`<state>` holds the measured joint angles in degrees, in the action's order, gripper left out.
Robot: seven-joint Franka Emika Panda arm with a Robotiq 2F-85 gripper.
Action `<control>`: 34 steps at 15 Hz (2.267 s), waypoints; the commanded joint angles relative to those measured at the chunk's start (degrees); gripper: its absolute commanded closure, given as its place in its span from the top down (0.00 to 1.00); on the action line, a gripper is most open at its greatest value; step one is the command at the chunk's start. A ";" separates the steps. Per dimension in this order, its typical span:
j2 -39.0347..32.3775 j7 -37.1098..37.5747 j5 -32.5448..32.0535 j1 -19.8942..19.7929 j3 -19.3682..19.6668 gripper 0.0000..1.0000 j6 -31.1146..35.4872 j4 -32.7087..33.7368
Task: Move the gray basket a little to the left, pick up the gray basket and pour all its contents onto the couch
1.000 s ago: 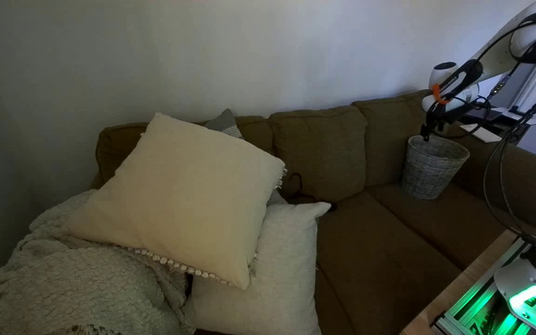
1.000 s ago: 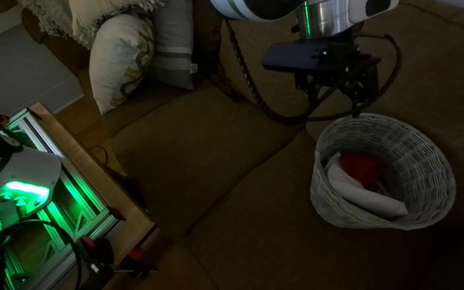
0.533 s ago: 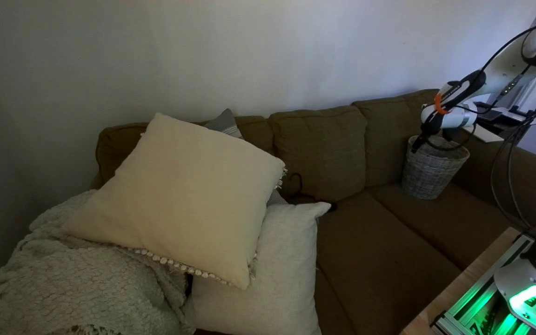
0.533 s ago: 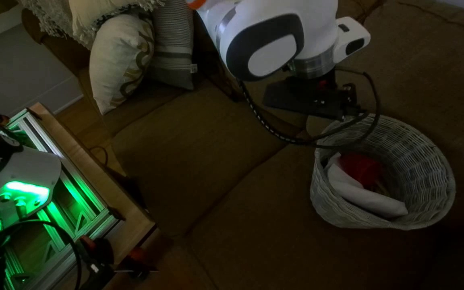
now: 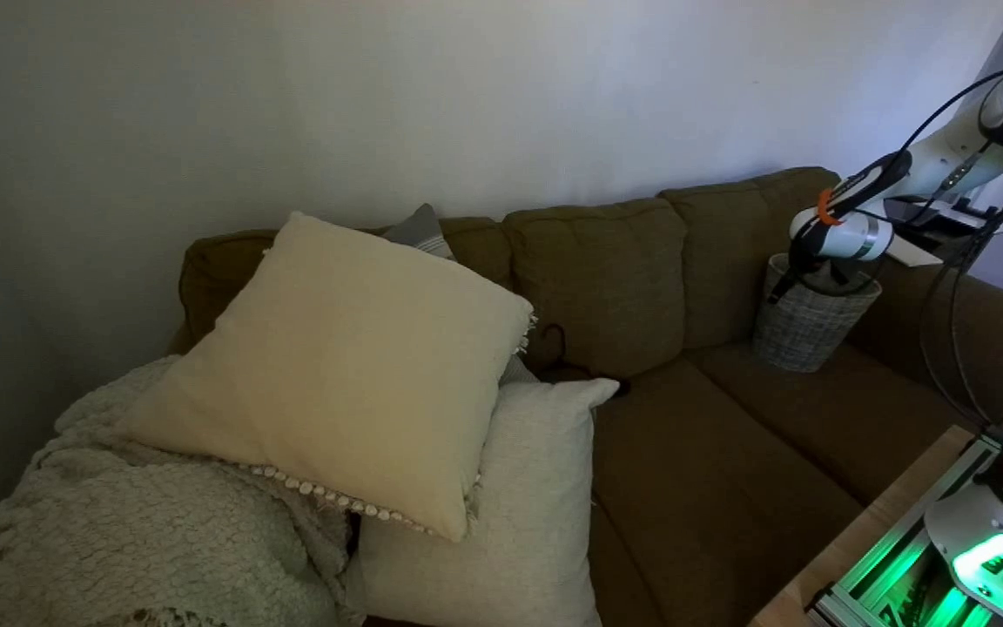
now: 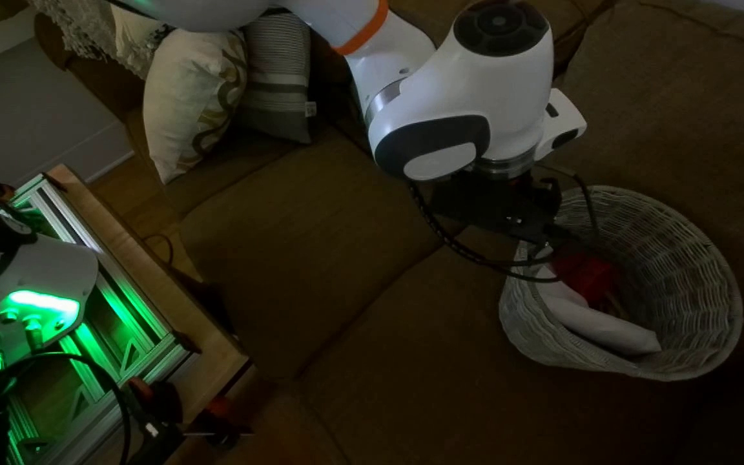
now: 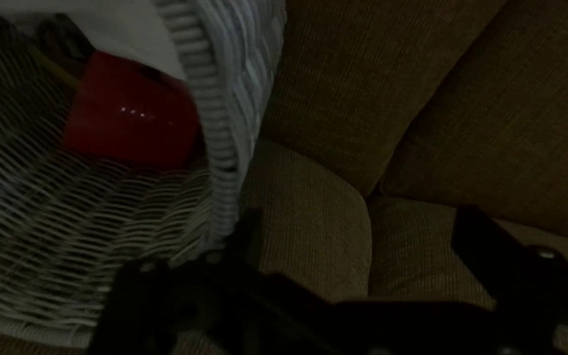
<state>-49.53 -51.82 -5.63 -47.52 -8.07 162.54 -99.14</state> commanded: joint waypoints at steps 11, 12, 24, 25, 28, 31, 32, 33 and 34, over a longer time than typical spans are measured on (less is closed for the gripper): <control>1.99 5.82 0.95 4.52 5.44 1.00 3.97 1.55; 1.61 8.69 0.33 6.15 8.10 1.00 3.53 2.68; -8.79 10.55 0.73 8.93 10.40 0.69 -17.89 13.76; -9.21 10.80 0.72 9.05 10.62 0.61 -18.31 14.66; -10.18 11.51 0.43 9.47 11.40 0.38 -19.11 16.91; -11.50 14.16 -1.05 11.38 14.29 0.16 -18.60 18.91; -11.98 14.98 -1.36 11.94 15.12 0.07 -18.75 19.36; -12.15 15.62 -1.69 12.54 15.90 0.01 -19.10 19.72; -12.08 15.94 -1.89 13.00 16.38 0.00 -19.15 19.74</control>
<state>-58.91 -38.55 -6.06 -36.23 5.81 144.66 -82.33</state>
